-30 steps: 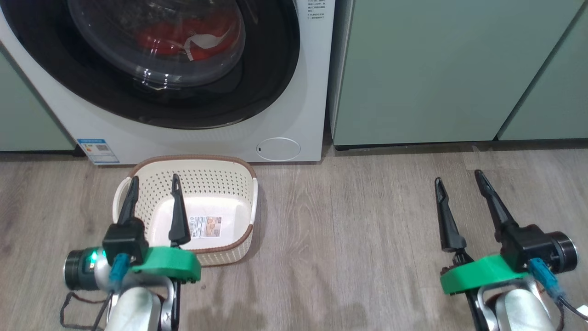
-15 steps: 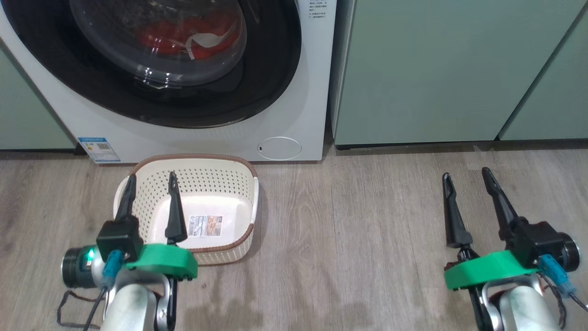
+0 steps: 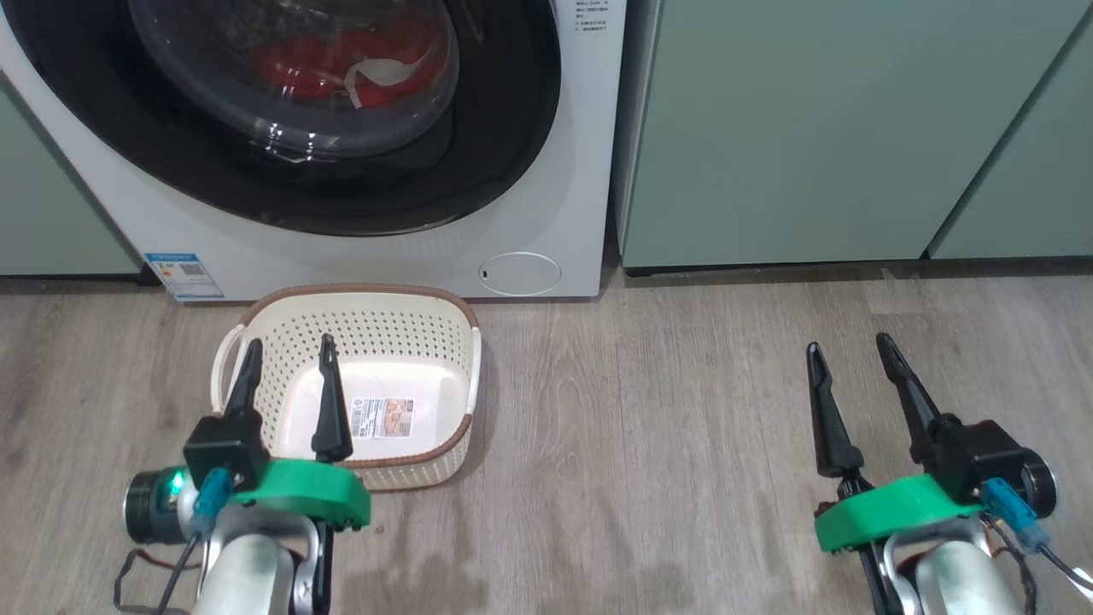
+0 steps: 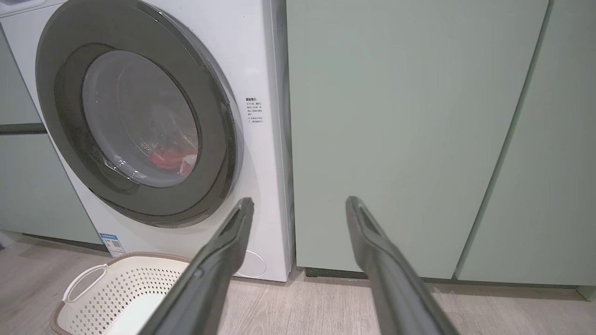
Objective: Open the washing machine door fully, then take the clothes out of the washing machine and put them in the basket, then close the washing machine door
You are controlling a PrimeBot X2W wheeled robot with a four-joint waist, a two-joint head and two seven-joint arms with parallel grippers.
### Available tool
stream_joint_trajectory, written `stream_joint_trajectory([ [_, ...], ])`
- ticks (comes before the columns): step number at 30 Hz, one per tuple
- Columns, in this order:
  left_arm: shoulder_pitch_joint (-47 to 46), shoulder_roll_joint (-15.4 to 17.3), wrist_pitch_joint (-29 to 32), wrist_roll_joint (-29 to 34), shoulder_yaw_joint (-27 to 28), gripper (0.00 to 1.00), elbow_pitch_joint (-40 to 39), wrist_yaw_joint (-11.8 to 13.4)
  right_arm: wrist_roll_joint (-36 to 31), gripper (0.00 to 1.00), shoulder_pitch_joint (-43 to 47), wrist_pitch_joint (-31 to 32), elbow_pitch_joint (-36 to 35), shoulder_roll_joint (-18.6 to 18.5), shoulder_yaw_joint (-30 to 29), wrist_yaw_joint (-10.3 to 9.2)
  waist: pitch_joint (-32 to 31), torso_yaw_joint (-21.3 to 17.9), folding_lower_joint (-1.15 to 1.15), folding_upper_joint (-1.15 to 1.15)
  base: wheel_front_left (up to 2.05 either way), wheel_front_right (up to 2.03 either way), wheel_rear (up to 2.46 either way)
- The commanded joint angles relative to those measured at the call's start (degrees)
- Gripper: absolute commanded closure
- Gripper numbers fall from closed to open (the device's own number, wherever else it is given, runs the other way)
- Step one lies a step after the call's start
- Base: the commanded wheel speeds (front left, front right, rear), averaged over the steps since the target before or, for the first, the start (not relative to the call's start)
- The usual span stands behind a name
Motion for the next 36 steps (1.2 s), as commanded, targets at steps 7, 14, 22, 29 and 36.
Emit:
stream_joint_trajectory([
  [7,-3.51,0.29,-0.54,-0.78,1.3,0.0,-1.41,0.02,1.28,0.46,-2.21,-0.36,-1.35,-0.66,1.56,0.41,-0.16,0.49,0.0,0.0,0.0,0.0,0.0],
  [14,-3.82,0.28,-0.54,-1.76,0.74,0.0,-1.55,-0.37,13.01,1.0,-4.23,-0.36,1.57,-0.66,0.81,0.41,0.77,1.69,0.0,0.0,0.0,0.0,0.0],
  [22,-4.39,0.28,-0.54,-3.25,-0.51,0.0,-1.66,-0.84,31.51,1.0,-12.54,-0.36,8.6,-0.66,-1.14,0.41,3.43,3.73,0.0,0.0,0.0,0.0,0.0],
  [29,-6.1,0.28,-0.54,-6.34,-3.46,0.0,-2.01,-0.7,58.78,1.0,-23.67,2.61,13.69,-4.92,0.39,0.41,7.59,7.33,0.0,0.0,0.0,0.0,0.0],
  [36,-8.2,0.28,-0.54,-8.71,-5.93,0.0,-2.19,-0.11,81.68,1.0,-32.8,18.62,13.43,-13.44,-3.53,0.41,12.16,10.92,0.0,0.0,0.0,0.0,0.0],
])
